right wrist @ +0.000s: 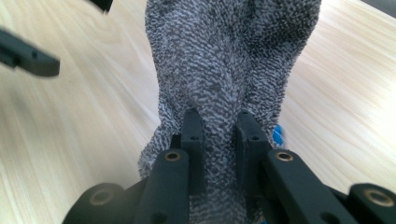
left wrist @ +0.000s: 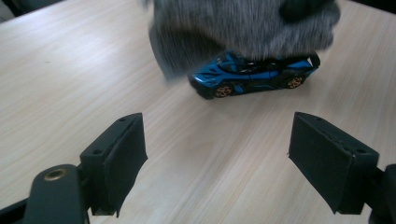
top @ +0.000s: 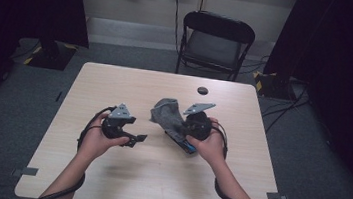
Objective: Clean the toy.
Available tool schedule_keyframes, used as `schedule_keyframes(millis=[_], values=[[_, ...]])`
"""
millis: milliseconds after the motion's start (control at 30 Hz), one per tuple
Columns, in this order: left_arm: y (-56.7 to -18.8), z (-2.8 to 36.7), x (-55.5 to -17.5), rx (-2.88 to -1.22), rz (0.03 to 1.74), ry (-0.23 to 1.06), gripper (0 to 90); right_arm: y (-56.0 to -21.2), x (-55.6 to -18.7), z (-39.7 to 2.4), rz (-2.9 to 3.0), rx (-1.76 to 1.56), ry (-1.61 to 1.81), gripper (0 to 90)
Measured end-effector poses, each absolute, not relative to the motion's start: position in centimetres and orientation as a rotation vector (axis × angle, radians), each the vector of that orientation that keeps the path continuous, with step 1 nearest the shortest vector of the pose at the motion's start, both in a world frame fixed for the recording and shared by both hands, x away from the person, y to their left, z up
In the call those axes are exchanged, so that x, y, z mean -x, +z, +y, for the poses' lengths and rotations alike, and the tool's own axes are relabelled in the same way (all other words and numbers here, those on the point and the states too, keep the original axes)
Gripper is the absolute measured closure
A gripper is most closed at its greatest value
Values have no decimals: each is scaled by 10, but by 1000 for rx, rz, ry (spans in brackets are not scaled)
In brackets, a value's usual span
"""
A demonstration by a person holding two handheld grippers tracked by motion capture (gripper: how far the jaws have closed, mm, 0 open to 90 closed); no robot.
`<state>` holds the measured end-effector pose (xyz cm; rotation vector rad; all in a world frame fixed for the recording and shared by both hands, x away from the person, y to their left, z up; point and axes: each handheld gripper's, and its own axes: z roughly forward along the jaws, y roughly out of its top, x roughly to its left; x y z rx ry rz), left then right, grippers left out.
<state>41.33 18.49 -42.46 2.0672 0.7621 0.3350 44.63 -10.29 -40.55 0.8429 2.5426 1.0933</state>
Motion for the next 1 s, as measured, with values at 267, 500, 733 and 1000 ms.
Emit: schedule_keyframes(millis=[267,500,733,1000], values=[[-418,213,-406,-2030,806,376,182,-429,-437,-52,2651,-741,1076,773],[-419,214,-405,-2041,791,380,189,-449,-428,-24,2728,-661,1050,771],[-421,198,-406,-2074,713,377,205,-458,-429,-25,2739,-650,1070,671],[-436,175,-411,-2127,633,330,200,-452,-428,-42,2680,-698,1091,329]])
